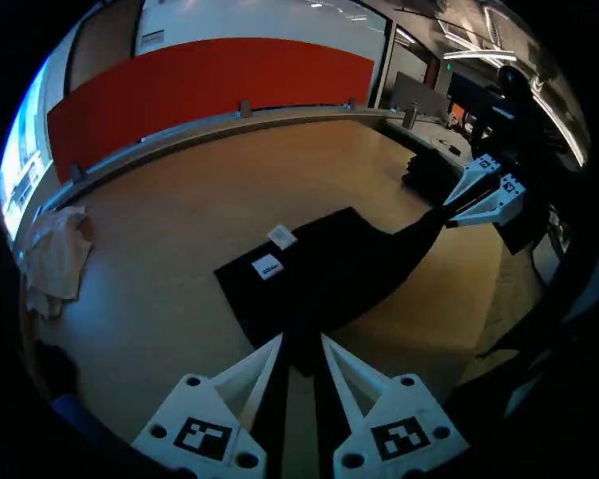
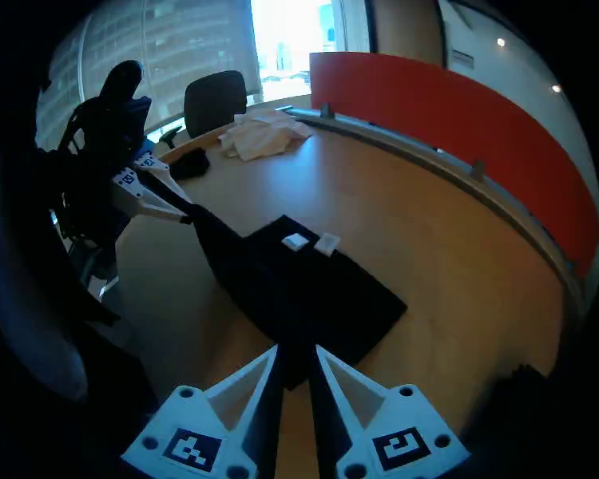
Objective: Fold towel
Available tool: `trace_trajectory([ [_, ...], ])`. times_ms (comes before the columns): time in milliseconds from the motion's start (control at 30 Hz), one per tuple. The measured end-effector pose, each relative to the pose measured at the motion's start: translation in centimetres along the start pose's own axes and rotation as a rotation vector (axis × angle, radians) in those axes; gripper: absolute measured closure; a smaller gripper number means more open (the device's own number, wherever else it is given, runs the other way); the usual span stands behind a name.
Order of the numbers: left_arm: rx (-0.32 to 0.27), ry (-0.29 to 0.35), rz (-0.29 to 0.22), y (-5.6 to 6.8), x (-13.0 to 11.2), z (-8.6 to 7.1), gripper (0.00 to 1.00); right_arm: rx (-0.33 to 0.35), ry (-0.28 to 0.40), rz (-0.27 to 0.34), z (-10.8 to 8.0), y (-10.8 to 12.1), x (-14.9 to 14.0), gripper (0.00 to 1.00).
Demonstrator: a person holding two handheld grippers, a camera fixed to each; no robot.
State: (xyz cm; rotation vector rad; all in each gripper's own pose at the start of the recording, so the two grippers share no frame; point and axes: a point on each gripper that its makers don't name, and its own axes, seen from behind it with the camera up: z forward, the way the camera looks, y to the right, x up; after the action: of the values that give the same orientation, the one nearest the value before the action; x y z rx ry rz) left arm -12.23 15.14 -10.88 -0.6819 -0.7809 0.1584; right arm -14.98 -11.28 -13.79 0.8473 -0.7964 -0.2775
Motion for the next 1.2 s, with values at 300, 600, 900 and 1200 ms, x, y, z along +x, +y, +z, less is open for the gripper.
trace_trajectory([
  [300, 0.013, -0.007, -0.013, -1.1, 0.1, 2.0, 0.82, -0.003, -0.012, 0.018, 2.0, 1.5, -0.3, 0.81],
  [600, 0.024, -0.023, -0.014, -2.3, -0.1, 4.2, 0.82, -0.008, -0.027, 0.055, 3.8, 3.3, -0.8, 0.81],
  [900, 0.032, -0.036, -0.004, -3.6, -0.1, 5.9, 0.82, -0.017, -0.041, 0.059, 5.4, 4.7, -0.8, 0.81],
  [1200, 0.041, -0.045, -0.027, -4.8, 0.0, 7.8, 0.82, -0.044, -0.054, 0.074, 7.2, 6.2, -1.0, 0.80],
])
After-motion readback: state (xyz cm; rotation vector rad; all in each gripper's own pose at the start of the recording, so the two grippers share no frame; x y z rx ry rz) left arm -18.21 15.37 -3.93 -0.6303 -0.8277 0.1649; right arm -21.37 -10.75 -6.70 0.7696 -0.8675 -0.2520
